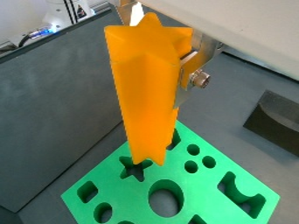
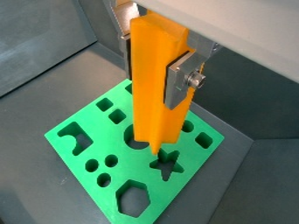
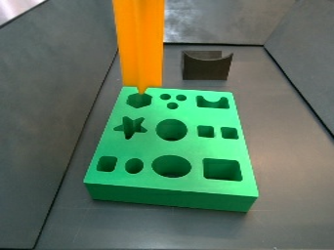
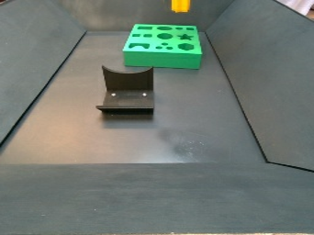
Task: Pick up the star object. Move up. Move to above the board. Insert the star object.
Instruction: Insert the star object.
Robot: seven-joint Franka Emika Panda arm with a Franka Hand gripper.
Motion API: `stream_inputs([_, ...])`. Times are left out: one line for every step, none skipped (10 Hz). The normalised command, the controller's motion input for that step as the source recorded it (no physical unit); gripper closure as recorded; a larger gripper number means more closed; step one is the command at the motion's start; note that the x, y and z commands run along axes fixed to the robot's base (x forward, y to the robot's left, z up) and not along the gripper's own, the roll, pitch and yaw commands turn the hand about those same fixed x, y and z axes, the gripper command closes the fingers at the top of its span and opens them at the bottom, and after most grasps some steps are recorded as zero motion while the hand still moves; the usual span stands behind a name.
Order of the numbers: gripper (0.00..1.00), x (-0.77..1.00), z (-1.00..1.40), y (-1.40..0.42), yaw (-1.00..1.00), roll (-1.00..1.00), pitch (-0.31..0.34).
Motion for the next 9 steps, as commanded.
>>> stream_inputs([1.0, 0.0, -0.17, 0.0, 0.08, 0.0, -0.001])
stream_inputs([1.0, 0.0, -0.18, 0.0, 0.08, 0.0, -0.006])
stream_inputs([1.0, 0.0, -0.2, 0.0, 0.09, 0.0, -0.011])
stream_inputs([1.0, 0.0, -0.21, 0.0, 0.08, 0.0, -0.01])
stream_inputs([1.0, 0.0, -0.17, 0.0, 0.05, 0.0, -0.001])
stream_inputs([1.0, -0.02, -0.12, 0.0, 0.0, 0.0, -0.003])
stream_inputs([1.0, -0.03, -0.09, 0.0, 0.0, 0.0, 0.0])
stream_inputs([1.0, 0.0, -0.07, -0.01, 0.0, 0.0, -0.001])
stream_inputs([1.0, 0.0, -0.06, -0.04, 0.0, 0.0, 0.0])
